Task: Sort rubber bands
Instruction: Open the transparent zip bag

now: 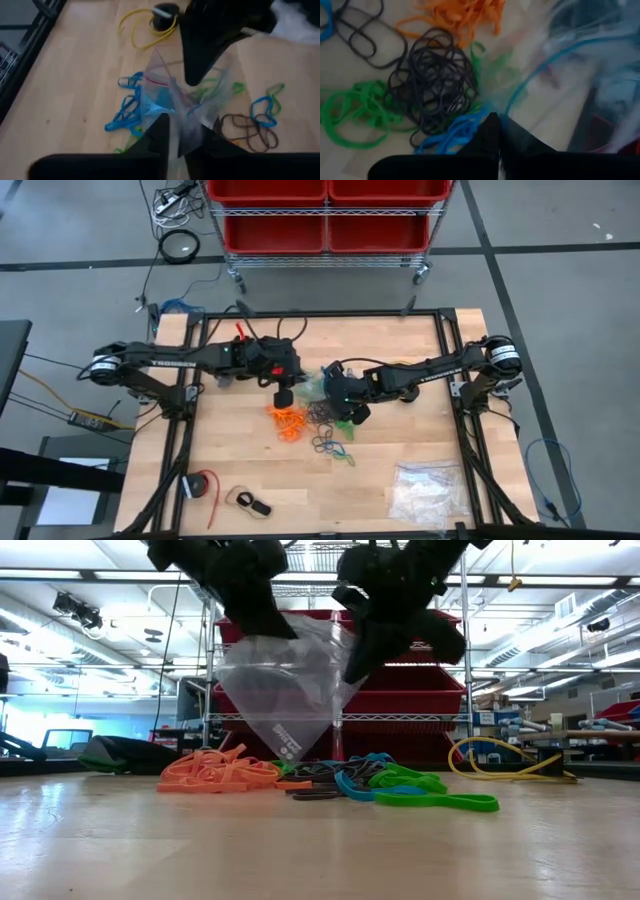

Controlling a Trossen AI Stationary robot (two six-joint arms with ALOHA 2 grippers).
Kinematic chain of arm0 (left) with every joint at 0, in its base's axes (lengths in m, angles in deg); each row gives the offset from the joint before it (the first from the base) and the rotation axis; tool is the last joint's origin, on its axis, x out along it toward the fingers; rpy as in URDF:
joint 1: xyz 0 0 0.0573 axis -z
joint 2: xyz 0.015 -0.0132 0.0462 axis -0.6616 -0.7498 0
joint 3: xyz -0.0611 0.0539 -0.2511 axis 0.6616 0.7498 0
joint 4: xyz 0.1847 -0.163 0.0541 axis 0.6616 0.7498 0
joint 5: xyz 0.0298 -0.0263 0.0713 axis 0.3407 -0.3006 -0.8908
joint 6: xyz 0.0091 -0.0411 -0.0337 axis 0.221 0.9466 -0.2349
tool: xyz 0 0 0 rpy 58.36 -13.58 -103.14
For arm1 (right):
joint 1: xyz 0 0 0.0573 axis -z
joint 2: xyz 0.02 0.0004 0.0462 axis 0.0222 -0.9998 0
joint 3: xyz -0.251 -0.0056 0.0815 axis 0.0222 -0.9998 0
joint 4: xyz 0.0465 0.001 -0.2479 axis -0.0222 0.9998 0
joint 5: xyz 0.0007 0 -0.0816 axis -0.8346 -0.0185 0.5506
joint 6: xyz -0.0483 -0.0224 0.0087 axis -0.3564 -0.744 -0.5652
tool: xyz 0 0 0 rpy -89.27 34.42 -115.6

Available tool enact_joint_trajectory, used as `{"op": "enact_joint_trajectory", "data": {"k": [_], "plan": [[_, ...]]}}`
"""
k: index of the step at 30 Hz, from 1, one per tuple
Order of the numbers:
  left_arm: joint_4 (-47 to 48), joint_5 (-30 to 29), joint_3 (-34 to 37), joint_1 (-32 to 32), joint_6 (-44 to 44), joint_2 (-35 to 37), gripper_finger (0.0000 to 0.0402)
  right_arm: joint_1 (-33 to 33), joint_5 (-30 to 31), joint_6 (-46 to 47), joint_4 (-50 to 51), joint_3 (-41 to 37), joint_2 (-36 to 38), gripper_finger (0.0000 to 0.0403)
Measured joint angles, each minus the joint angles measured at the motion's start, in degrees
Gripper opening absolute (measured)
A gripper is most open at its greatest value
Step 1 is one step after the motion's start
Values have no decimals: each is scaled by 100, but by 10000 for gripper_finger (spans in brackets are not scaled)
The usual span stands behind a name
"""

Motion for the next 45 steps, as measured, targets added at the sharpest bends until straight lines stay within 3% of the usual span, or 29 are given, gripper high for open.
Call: {"op": "enact_joint_trajectory", "data": {"k": [3,8,14,21,27,30,37,45], "plan": [[48,7,-160,0,-1,123,106,0,107,-4,93,0,0,0],[950,-102,-511,-46,-4,146,178,0,461,-261,182,0,0,0],[1800,-560,-773,-68,119,160,230,2,997,-701,289,62,123,0],[1906,-851,-1062,-68,266,229,239,20,1445,-1094,835,348,318,0],[627,-288,-1090,-66,849,527,239,44,1429,-1080,1309,426,348,0],[236,-274,-1087,-65,1049,503,239,43,1308,-1086,1320,426,348,0],[155,-272,-1083,-43,1431,-129,239,44,1124,-1093,1273,426,339,0],[-549,-240,-1091,139,1772,-734,239,44,1108,-1029,1282,426,337,0]]}}
